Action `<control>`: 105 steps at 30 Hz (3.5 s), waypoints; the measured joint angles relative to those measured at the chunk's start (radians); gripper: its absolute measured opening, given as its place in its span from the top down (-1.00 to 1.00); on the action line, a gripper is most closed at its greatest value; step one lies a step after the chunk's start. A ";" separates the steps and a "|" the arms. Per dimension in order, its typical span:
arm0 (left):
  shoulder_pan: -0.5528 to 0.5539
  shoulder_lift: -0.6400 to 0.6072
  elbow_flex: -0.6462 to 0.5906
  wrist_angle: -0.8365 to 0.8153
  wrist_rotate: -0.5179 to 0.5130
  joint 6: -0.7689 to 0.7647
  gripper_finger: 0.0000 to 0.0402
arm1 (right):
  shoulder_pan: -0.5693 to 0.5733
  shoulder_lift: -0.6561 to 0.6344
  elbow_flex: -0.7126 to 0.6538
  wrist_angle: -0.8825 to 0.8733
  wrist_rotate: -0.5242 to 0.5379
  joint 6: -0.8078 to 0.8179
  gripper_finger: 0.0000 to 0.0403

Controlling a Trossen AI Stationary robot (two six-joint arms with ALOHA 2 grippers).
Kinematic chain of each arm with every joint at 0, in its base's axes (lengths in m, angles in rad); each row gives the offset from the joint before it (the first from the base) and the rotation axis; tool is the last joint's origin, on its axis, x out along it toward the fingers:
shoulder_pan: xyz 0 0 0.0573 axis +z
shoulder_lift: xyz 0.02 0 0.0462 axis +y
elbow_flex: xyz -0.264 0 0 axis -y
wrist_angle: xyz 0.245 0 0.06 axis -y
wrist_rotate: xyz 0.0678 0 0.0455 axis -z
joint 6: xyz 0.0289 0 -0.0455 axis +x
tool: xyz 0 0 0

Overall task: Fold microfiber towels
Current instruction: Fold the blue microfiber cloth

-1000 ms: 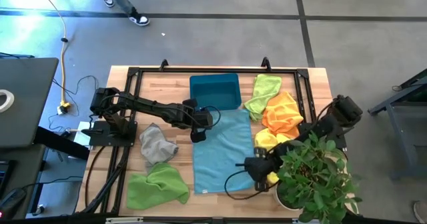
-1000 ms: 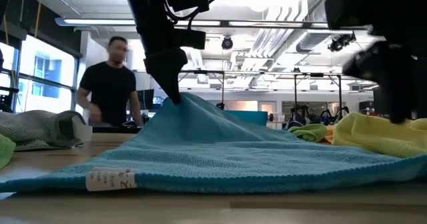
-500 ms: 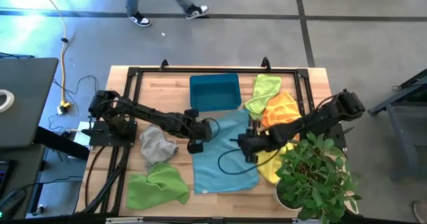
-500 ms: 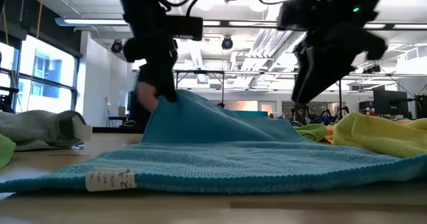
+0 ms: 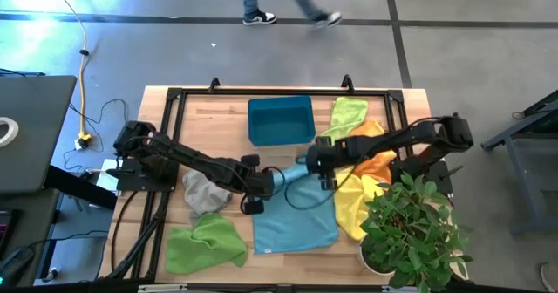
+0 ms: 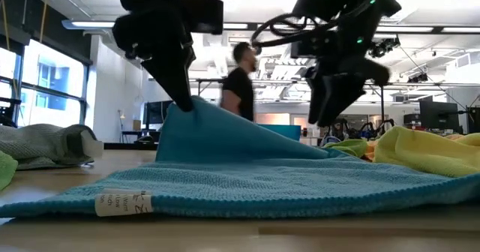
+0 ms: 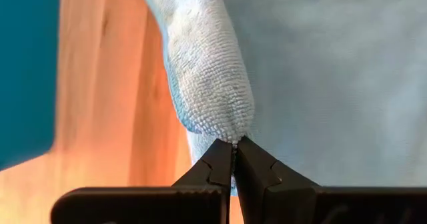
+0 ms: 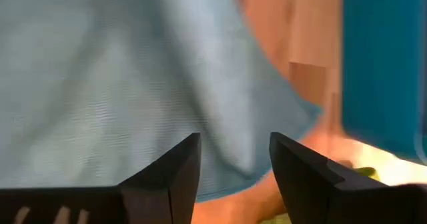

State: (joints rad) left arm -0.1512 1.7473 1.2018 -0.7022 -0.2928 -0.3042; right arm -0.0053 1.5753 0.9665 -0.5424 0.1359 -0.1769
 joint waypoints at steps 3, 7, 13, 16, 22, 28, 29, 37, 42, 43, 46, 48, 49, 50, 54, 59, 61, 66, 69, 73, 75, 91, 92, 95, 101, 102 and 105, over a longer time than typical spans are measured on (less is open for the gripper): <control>-0.014 0.000 0.000 0.036 0.000 0.012 0.99 | -0.073 0.000 0.000 0.037 -0.063 -0.003 0.15; -0.015 0.000 0.000 0.075 -0.001 0.027 0.99 | -0.153 0.016 0.000 0.076 -0.100 0.021 0.15; -0.014 0.000 0.000 0.080 -0.003 0.027 0.99 | -0.226 0.086 0.000 0.141 -0.198 0.045 0.15; -0.015 0.000 0.000 0.080 -0.003 0.027 0.99 | -0.248 0.114 0.000 0.181 -0.201 0.041 0.15; -0.014 0.000 0.000 0.079 -0.006 0.027 0.99 | -0.289 0.164 0.000 0.184 -0.224 0.069 0.15; -0.012 0.000 0.000 0.079 -0.006 0.027 0.99 | -0.288 0.187 0.000 0.185 -0.270 0.073 0.17; -0.012 0.000 0.000 0.079 -0.006 0.027 0.99 | -0.284 0.188 0.000 0.179 -0.270 0.073 0.20; -0.012 0.000 0.000 0.079 -0.010 0.027 0.99 | -0.254 0.188 0.000 0.164 -0.270 0.091 0.79; -0.012 0.000 0.000 0.075 -0.010 0.027 0.99 | -0.243 0.168 0.000 0.090 -0.262 0.117 0.94; -0.012 0.000 0.000 0.071 -0.010 0.027 0.99 | -0.241 0.159 0.000 0.075 -0.245 0.123 0.94; -0.012 0.000 0.000 0.064 -0.030 0.027 0.99 | -0.225 0.120 0.000 0.042 -0.201 0.125 0.99; -0.012 0.000 0.000 0.051 -0.056 0.028 0.99 | -0.208 0.084 0.000 0.027 -0.182 0.129 0.98; -0.011 0.000 0.000 0.041 -0.074 0.028 0.99 | -0.198 0.065 0.000 0.025 -0.170 0.137 0.99; -0.008 0.000 0.000 0.027 -0.091 0.028 0.99 | -0.189 0.044 0.000 0.021 -0.161 0.145 0.99; 0.003 0.000 0.000 -0.016 -0.155 0.028 0.99 | -0.143 -0.033 0.000 0.000 -0.106 0.181 1.00; 0.016 0.000 0.000 -0.020 -0.185 0.027 0.99 | -0.072 -0.086 0.000 -0.019 -0.066 0.235 1.00; 0.016 0.000 0.000 -0.020 -0.185 0.027 0.99 | -0.039 -0.094 0.000 -0.022 -0.066 0.273 1.00; 0.002 0.000 0.000 -0.016 -0.152 0.027 0.99 | 0.062 -0.093 0.000 -0.053 -0.065 0.346 1.00; -0.022 0.000 0.000 -0.016 -0.142 0.019 0.99 | 0.129 -0.097 0.000 -0.072 -0.005 0.394 1.00; -0.056 0.000 0.003 -0.019 -0.184 0.019 0.99 | 0.212 -0.116 0.000 -0.110 0.153 0.464 1.00; -0.070 0.000 0.022 -0.035 -0.241 0.019 0.99 | 0.247 -0.130 0.000 -0.120 0.262 0.500 1.00; -0.166 0.000 0.093 -0.032 -0.130 -0.008 0.99 | 0.531 -0.142 0.000 -0.139 0.339 0.797 1.00; -0.168 0.000 0.093 -0.030 -0.121 -0.022 0.99 | 0.544 -0.142 0.000 -0.138 0.333 0.826 1.00; -0.176 0.000 0.093 -0.030 -0.075 -0.080 0.99 | 0.579 -0.138 0.000 -0.126 0.308 0.904 1.00; -0.218 0.008 0.093 -0.016 -0.061 -0.191 0.99 | 0.644 -0.091 0.000 -0.069 0.273 0.968 1.00; -0.227 0.014 0.094 -0.008 -0.060 -0.196 0.99 | 0.649 -0.077 0.000 -0.056 0.272 0.975 1.00; -0.253 0.037 0.093 0.016 -0.066 -0.217 0.99 | 0.663 -0.038 0.000 -0.039 0.271 0.987 1.00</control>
State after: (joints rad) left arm -0.4046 1.7844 1.2949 -0.6861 -0.3584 -0.5213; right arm 0.6579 1.5369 0.9665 -0.5810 0.4068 0.8098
